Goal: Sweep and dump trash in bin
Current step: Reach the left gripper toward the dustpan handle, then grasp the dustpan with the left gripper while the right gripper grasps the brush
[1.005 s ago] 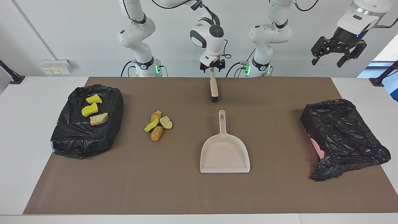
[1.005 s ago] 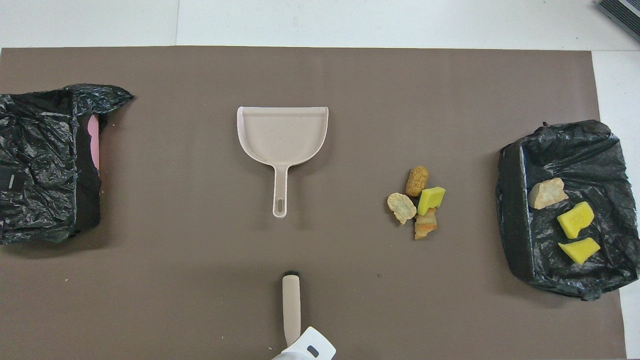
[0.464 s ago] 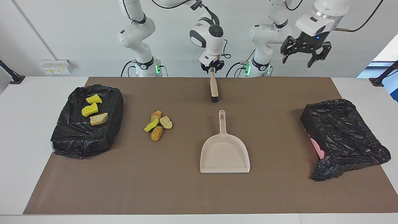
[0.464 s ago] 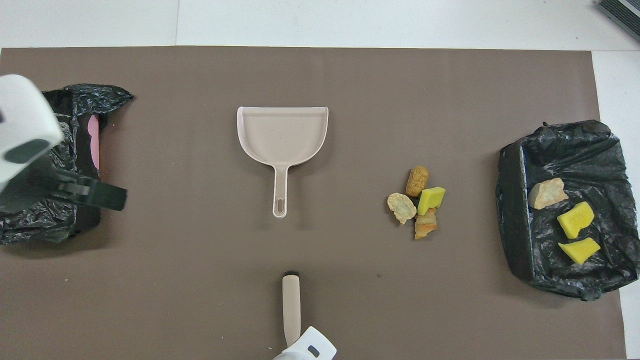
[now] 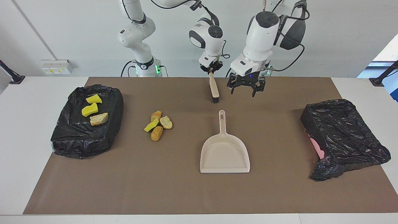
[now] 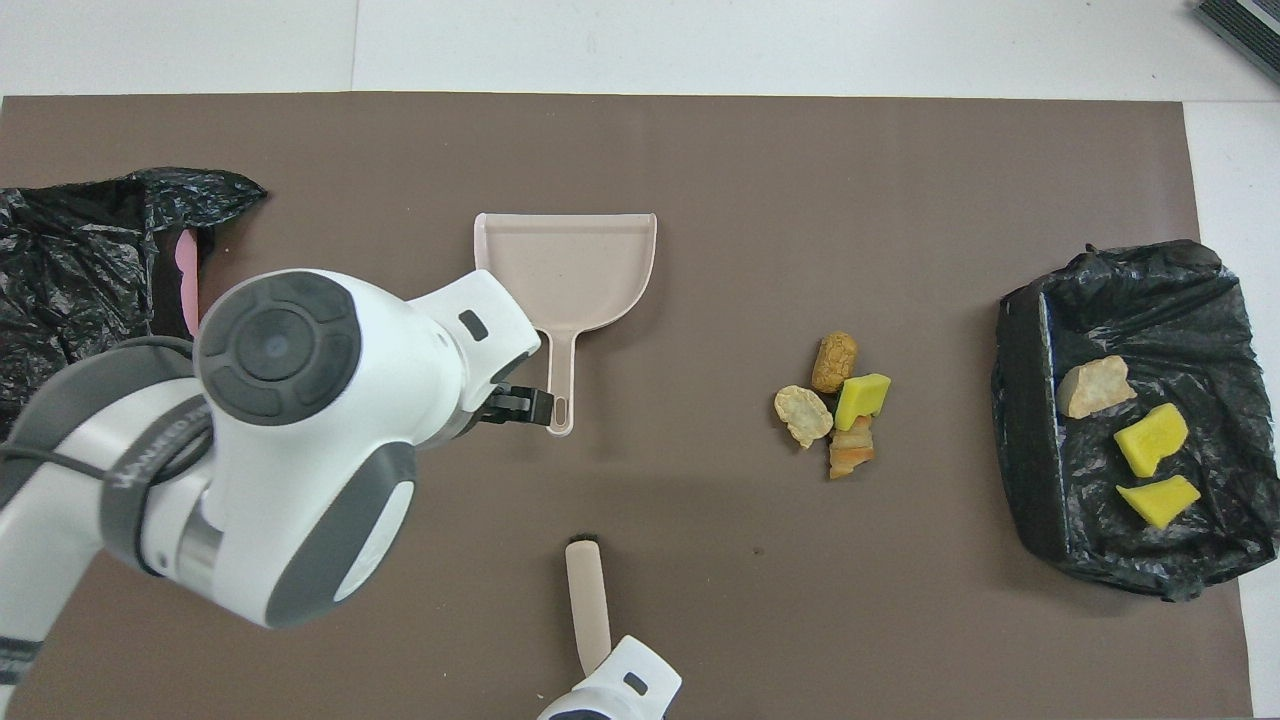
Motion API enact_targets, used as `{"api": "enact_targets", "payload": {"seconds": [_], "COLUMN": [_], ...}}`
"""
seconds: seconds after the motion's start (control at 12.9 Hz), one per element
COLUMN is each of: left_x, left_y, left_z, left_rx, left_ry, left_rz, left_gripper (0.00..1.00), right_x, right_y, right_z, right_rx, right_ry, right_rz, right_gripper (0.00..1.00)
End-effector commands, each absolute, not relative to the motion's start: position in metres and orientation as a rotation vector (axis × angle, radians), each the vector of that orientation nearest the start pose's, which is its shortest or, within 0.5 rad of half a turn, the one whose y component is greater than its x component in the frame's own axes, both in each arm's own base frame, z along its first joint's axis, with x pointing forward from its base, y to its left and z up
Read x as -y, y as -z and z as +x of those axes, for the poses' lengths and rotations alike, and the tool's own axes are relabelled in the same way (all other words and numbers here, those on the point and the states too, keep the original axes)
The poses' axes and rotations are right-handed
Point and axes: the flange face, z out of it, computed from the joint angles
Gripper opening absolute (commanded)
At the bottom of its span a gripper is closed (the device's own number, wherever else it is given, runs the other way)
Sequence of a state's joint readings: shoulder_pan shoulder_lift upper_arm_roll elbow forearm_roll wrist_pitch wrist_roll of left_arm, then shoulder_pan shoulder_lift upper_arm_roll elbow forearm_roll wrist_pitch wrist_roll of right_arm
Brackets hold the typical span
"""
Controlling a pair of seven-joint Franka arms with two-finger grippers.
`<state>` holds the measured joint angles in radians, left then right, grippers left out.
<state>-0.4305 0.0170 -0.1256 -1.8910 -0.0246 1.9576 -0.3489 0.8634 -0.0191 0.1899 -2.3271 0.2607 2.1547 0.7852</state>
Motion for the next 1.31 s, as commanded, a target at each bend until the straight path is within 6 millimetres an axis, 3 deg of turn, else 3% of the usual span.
{"api": "enact_targets", "payload": {"seconds": [0.0, 0.15, 0.31, 0.54, 0.7, 0.77, 0.93, 1.01, 1.24], "left_x": [0.337, 0.346, 0.351, 0.35, 0.349, 0.349, 0.348, 0.348, 0.352], "left_y": [-0.436, -0.403, -0.377, -0.352, -0.356, -0.356, -0.356, -0.358, -0.353], "left_z": [0.489, 0.498, 0.505, 0.51, 0.519, 0.521, 0.523, 0.524, 0.515], "left_rx": [-0.28, -0.181, -0.129, -0.119, -0.127, -0.128, -0.203, -0.275, -0.35], "left_ry": [0.042, 0.059, 0.066, 0.032, 0.09, 0.109, 0.118, 0.156, 0.138], "left_rz": [-3.175, -3.195, -3.207, -3.2, -3.216, -3.221, -3.211, -3.175, -3.113], "left_gripper": [1.0, 1.0, 1.0, 1.0, 1.0, 0.96, 0.69, 0.57, 0.39], "right_x": [-0.391, -0.358, -0.311, -0.248, -0.2, -0.178, -0.135, -0.124, -0.102], "right_y": [-0.383, -0.41, -0.434, -0.453, -0.458, -0.454, -0.443, -0.433, -0.403], "right_z": [0.251, 0.267, 0.294, 0.327, 0.363, 0.38, 0.411, 0.421, 0.451], "right_rx": [0.242, 0.267, 0.256, 0.19, 0.138, 0.082, 0.055, 0.127, 0.186], "right_ry": [-0.388, -0.389, -0.407, -0.414, -0.385, -0.347, -0.298, -0.295, -0.323], "right_rz": [-3.126, -3.154, -3.168, -3.237, -3.284, -3.318, -3.373, -3.43, -3.44], "right_gripper": [0.0, 0.0, 0.0, 0.0, 0.0, 0.0, 0.0, 0.0, 0.0]}}
